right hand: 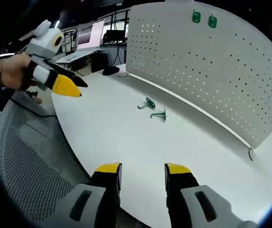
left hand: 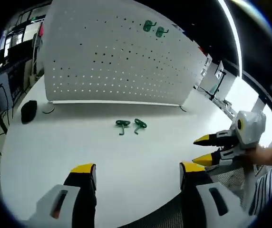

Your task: Insert the hook assembly into the mounting plate slot until the hook locks in place.

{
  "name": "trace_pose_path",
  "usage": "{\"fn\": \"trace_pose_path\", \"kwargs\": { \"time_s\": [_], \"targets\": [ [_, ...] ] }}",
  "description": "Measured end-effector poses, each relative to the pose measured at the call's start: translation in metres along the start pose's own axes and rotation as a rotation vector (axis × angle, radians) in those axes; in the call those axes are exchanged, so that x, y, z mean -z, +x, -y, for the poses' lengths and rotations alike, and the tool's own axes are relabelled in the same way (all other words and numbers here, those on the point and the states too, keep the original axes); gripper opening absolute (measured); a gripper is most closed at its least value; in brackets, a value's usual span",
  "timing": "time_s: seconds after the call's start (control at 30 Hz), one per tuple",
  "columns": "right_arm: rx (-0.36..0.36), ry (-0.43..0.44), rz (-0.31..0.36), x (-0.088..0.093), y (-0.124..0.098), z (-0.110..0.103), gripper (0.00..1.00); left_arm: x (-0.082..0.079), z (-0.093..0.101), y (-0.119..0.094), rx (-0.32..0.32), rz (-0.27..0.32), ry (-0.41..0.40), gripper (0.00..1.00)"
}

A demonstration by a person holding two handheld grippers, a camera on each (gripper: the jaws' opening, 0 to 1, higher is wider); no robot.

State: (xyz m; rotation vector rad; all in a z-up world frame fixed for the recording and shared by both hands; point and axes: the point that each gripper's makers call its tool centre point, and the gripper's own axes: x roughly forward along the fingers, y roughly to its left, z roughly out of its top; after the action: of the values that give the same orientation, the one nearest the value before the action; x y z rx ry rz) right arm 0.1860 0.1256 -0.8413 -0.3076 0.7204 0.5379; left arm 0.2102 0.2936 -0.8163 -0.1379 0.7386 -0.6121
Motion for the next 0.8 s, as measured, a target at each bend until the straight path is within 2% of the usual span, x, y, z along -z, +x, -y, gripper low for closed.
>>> {"fn": "trace_pose_path", "kwargs": {
  "time_s": [0.13, 0.23, 0.4, 0.53, 0.67, 0.73, 0.8],
  "targets": [
    [-0.042, -0.008, 0.022, -0.020, 0.013, -0.001, 0.30, 0.001, -0.003, -0.005, -0.003, 0.017, -0.030, 0.75],
    [-0.076, -0.046, 0.034, -0.036, 0.024, -0.004, 0.29, 0.001, -0.003, -0.008, -0.001, 0.030, -0.060, 0.77],
    [-0.146, -0.101, 0.041, -0.060, 0.042, -0.012, 0.27, 0.007, -0.001, -0.010, 0.002, 0.019, -0.044, 0.79],
    [-0.169, -0.106, 0.050, -0.079, 0.056, -0.011, 0.26, 0.003, 0.002, -0.007, 0.017, 0.027, -0.041, 0.82],
    [-0.202, -0.147, 0.048, -0.093, 0.071, -0.012, 0.24, 0.004, 0.004, -0.009, 0.025, 0.036, -0.076, 0.84],
    [-0.215, -0.169, 0.046, -0.098, 0.081, -0.013, 0.24, 0.006, 0.004, -0.009, 0.028, 0.019, -0.068, 0.84],
    [-0.221, -0.186, 0.041, -0.102, 0.090, -0.011, 0.23, 0.004, 0.004, -0.010, 0.023, 0.030, -0.064, 0.83]
  ]
}}
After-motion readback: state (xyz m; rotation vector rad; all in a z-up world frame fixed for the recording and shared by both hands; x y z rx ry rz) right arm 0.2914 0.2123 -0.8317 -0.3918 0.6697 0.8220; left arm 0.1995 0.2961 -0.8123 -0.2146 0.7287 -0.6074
